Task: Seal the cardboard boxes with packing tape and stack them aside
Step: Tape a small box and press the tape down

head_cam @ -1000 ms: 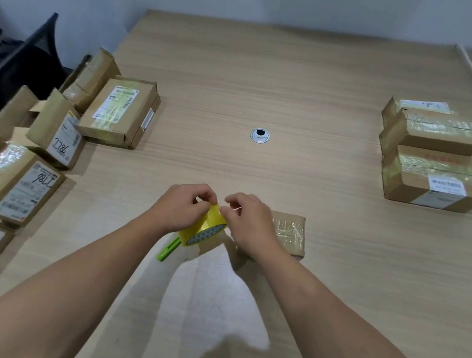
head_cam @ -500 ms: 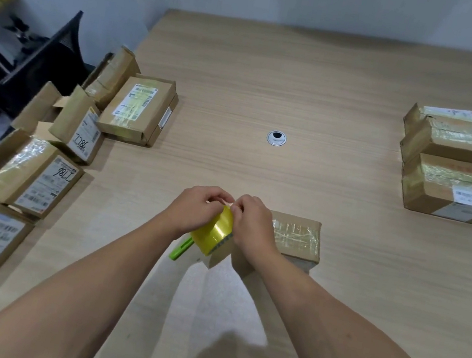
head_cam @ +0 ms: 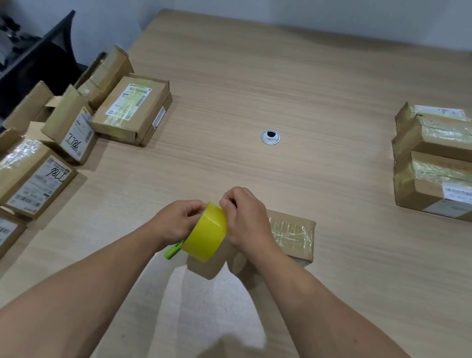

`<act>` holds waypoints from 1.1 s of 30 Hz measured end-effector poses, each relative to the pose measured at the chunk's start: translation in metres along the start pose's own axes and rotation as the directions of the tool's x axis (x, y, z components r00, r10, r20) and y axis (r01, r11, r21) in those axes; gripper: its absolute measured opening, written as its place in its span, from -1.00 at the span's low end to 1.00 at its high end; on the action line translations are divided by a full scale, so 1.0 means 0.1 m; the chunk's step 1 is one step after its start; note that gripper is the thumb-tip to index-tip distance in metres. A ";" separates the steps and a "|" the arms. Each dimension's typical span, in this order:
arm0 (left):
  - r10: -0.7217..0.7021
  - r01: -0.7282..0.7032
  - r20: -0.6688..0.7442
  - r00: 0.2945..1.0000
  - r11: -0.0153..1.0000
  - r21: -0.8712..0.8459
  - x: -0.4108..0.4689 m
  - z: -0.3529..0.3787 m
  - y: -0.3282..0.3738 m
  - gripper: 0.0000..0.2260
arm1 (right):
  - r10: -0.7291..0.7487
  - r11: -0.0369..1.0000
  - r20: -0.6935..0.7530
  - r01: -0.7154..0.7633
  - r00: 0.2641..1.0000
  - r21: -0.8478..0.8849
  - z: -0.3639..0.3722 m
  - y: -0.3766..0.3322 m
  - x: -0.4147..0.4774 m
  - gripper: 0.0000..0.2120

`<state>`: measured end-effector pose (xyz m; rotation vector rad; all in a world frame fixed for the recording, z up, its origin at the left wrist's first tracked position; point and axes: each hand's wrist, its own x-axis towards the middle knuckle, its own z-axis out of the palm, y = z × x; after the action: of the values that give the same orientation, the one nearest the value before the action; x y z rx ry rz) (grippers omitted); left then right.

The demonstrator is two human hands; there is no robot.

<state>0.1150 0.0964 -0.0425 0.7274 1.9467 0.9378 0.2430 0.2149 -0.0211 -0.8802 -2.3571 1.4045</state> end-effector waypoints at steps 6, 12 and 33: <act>-0.198 0.199 0.024 0.980 0.980 -0.021 -0.13 0.03 -0.11 -0.86 | -0.022 0.998 -0.039 0.024 0.999 0.054 -0.12 -0.12 0.06 -0.87; -0.345 0.348 0.056 0.937 0.936 -0.052 -0.33 -0.06 -0.31 -0.88 | 0.021 0.998 0.099 -0.027 0.995 0.064 -0.06 -0.20 0.17 -0.87; -0.752 0.702 0.242 0.613 0.659 0.269 -0.11 -1.20 -0.95 -0.77 | 0.321 0.935 0.294 -0.253 0.900 -0.247 1.51 -0.09 1.08 -0.88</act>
<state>0.0035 -0.0051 -0.0716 0.0875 1.7586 0.1345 0.0796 0.1718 -0.0980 -1.1733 -2.7520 1.5440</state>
